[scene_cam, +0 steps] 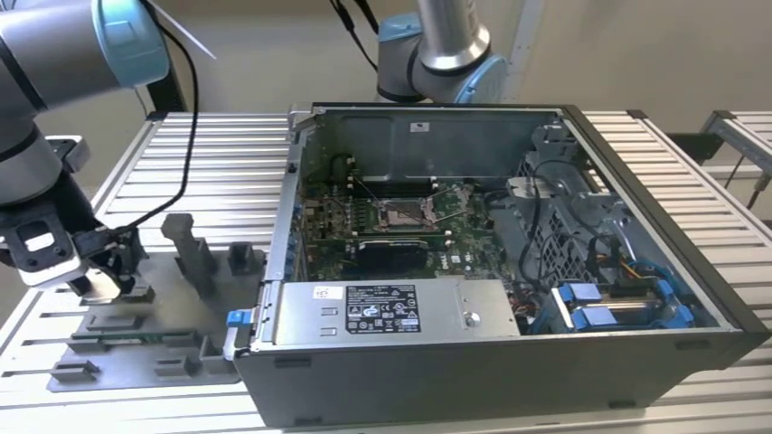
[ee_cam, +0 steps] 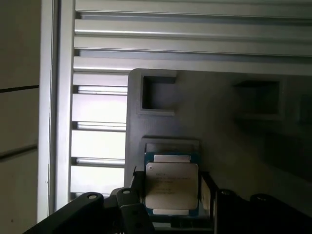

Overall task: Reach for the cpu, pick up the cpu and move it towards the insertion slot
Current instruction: 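Pick up the cpu and move it towards the insertion slot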

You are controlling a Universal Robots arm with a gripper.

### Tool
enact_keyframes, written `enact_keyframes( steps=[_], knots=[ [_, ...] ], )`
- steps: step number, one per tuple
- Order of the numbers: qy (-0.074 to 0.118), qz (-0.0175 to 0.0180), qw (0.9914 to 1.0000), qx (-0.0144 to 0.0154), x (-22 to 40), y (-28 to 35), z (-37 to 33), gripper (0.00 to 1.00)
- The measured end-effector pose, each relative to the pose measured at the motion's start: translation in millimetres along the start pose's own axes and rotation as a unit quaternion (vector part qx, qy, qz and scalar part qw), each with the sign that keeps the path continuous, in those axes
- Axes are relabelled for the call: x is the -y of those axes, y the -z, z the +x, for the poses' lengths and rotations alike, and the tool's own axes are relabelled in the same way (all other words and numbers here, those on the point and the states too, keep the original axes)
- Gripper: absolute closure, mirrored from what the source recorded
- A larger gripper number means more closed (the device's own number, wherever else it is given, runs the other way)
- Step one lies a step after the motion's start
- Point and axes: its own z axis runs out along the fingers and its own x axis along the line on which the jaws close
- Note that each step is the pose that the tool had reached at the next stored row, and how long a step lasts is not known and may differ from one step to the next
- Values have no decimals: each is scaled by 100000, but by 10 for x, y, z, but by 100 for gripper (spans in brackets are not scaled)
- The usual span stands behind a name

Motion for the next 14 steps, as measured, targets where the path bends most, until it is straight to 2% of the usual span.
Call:
enact_keyframes(
  steps=[14],
  knots=[
    [-1,2,100000,-1,-10,250,1,100]
  ],
)
